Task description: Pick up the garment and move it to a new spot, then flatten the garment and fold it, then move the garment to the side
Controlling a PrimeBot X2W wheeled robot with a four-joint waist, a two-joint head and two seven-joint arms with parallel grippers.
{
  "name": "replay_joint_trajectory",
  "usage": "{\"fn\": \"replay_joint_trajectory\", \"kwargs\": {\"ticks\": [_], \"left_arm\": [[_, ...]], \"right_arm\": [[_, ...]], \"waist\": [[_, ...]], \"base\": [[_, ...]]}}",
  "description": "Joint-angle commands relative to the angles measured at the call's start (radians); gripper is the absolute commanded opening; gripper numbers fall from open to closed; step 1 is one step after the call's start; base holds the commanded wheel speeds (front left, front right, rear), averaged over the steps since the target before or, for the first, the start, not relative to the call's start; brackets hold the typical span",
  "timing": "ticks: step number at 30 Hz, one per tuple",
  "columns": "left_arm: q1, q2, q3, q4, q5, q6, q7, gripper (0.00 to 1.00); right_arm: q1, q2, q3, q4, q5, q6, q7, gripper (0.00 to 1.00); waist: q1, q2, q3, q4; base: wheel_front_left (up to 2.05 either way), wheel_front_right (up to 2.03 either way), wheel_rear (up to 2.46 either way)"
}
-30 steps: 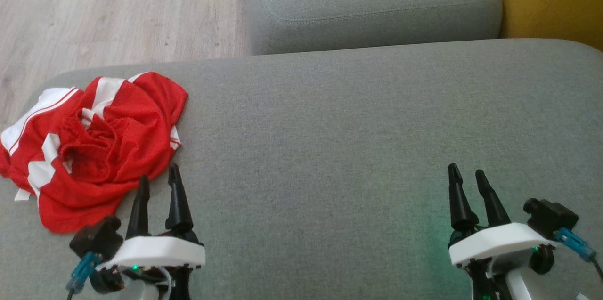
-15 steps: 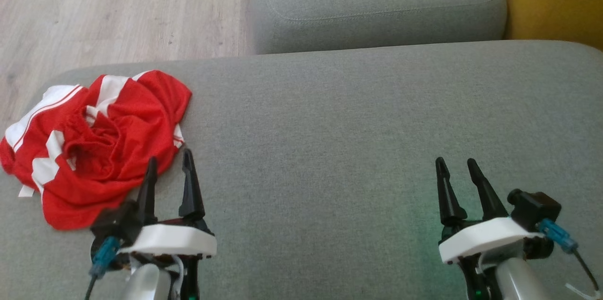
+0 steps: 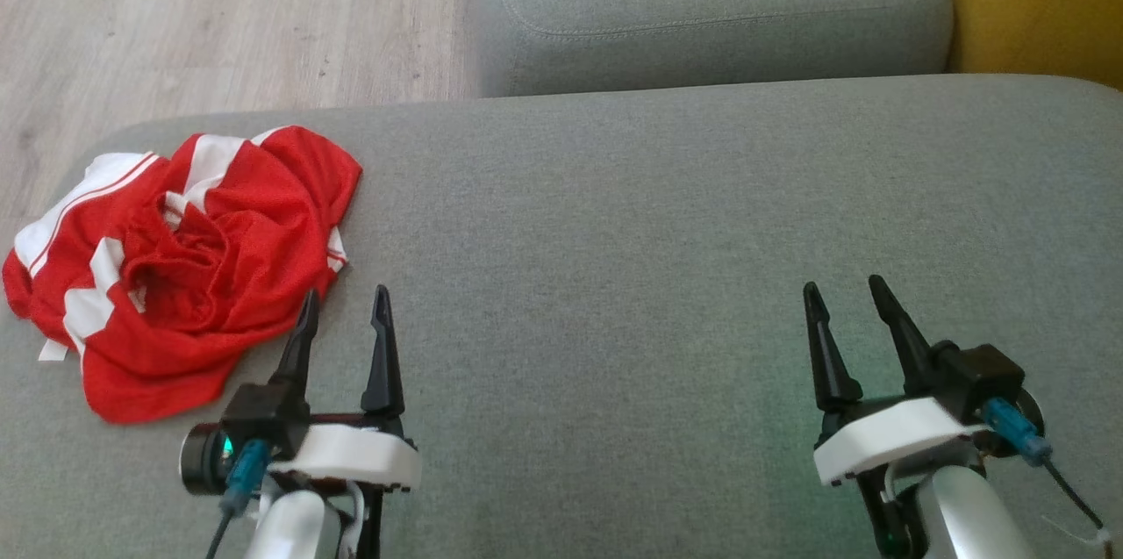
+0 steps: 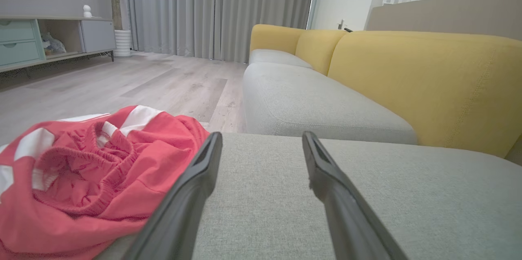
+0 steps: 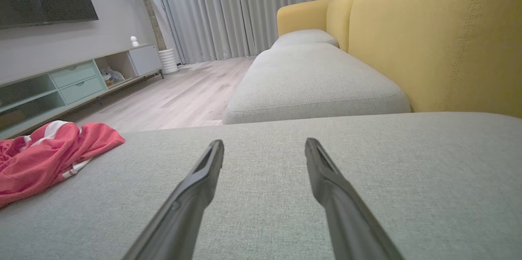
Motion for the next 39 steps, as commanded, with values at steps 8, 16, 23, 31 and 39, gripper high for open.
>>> {"fn": "replay_joint_trajectory", "kwargs": {"ticks": [8,16,23,31,39], "left_arm": [[-0.079,0.009,0.0,0.004,0.12,0.036,-0.039,1.0],[-0.083,0.009,-0.01,0.038,0.135,0.035,-0.045,1.0],[-0.081,0.009,-0.004,0.038,0.137,0.042,-0.045,1.0],[-0.082,0.009,-0.008,0.047,0.146,0.068,-0.045,1.0],[-0.087,0.009,0.012,0.03,0.157,0.095,-0.045,1.0]], "right_arm": [[-0.054,-0.009,-0.002,-0.025,-0.132,-0.001,-0.043,1.0],[-0.047,-0.009,-0.035,-0.023,-0.159,-0.001,-0.049,1.0],[-0.042,-0.009,-0.045,-0.02,-0.158,-0.001,-0.049,1.0],[-0.025,-0.009,-0.046,-0.015,-0.154,-0.001,-0.049,1.0],[-0.032,-0.009,-0.04,-0.017,-0.138,-0.001,-0.049,1.0]], "waist": [[-0.0001,0.0,-0.004,0.011],[-0.0001,0.0,-0.006,0.015],[-0.0001,0.0,-0.006,0.017],[-0.0001,0.0,-0.003,0.09],[-0.0001,0.0,0.018,0.265]], "base": [[0.0,0.0,0.0],[0.0,0.0,0.0],[0.0,0.0,0.0],[0.0,0.0,0.0],[0.0,0.0,0.0]]}}
